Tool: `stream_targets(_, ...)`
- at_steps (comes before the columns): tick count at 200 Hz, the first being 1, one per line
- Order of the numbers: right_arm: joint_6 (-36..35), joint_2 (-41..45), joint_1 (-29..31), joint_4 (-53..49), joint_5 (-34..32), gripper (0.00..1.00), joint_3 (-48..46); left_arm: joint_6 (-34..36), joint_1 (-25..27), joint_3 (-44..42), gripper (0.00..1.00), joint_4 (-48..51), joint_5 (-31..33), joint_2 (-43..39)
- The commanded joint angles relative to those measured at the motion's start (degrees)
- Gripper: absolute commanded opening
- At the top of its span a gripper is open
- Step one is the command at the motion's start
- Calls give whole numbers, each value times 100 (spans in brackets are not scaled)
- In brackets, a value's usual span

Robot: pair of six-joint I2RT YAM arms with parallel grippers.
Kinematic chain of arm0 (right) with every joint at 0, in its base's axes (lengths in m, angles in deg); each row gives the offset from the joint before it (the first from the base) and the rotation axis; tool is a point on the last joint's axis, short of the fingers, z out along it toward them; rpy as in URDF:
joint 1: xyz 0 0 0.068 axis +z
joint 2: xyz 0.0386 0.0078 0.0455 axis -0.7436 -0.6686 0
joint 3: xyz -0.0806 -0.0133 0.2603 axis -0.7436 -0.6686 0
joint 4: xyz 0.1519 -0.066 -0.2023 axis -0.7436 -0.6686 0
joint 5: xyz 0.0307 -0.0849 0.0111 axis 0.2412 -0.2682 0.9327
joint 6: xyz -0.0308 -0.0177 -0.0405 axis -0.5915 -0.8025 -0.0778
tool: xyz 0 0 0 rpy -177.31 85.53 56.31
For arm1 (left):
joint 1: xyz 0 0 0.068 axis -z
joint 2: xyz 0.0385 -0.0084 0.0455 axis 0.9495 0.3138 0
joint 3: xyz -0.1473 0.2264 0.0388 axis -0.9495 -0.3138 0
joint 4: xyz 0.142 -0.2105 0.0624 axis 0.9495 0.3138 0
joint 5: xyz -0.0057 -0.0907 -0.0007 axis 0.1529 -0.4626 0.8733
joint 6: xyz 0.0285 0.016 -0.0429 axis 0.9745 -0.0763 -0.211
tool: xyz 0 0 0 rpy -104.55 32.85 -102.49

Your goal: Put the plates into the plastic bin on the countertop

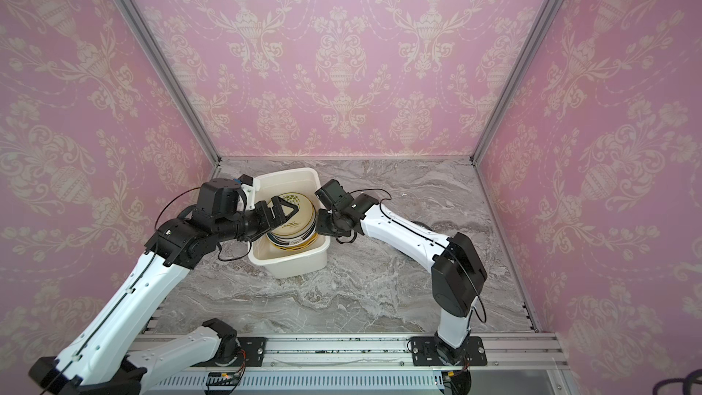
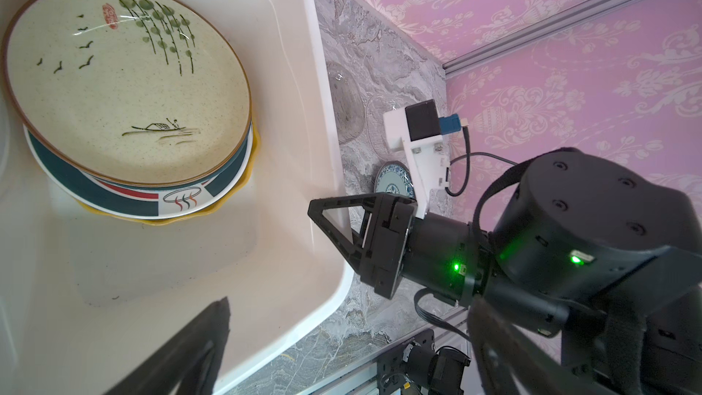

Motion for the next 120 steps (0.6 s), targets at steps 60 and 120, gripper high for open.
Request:
stream_targets(60,1428,845,631,378,-773,20,-785,203,-33,-12,99,108,124,-126)
stream_targets(120,1143,1456,360,171,-1021,47,-758,720,3,330,99,366,22,-23)
